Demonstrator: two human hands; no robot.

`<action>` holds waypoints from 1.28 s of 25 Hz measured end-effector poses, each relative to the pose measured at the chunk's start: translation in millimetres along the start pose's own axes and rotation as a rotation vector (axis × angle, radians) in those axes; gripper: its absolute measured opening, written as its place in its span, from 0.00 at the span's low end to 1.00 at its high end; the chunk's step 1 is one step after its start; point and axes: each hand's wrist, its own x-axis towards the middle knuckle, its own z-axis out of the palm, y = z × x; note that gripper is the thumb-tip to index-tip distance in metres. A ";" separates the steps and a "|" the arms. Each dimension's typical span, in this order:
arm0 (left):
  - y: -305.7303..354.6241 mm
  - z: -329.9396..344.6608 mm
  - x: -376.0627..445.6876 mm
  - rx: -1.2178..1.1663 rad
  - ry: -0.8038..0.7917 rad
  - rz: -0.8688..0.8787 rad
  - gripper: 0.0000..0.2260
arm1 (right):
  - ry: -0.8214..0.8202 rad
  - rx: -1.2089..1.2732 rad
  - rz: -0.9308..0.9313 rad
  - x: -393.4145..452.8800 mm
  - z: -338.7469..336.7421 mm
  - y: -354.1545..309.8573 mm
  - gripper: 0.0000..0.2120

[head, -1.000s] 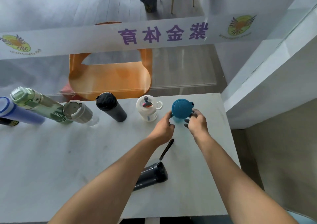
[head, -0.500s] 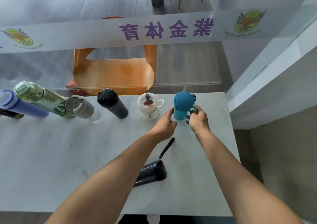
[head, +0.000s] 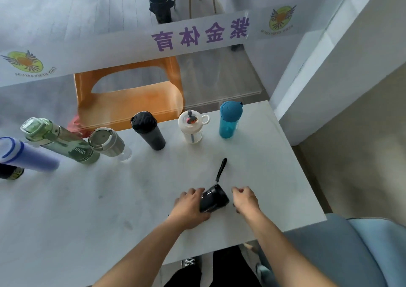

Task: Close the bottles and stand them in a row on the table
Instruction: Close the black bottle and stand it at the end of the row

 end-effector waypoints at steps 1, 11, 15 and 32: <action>-2.7 6.8 -1.4 0.068 0.014 0.015 0.32 | -0.051 0.021 0.028 -10.2 8.3 8.4 0.14; 34.9 -9.6 13.7 -0.245 0.249 0.267 0.26 | 0.015 0.480 -0.252 -45.7 -10.9 -1.5 0.33; 91.9 -33.7 42.2 -0.308 0.234 0.384 0.26 | 0.228 0.448 -0.349 -20.2 -62.8 -23.7 0.37; 197.4 -93.0 168.8 -0.442 0.104 0.152 0.36 | 0.174 0.378 -0.625 126.9 -162.8 -113.3 0.31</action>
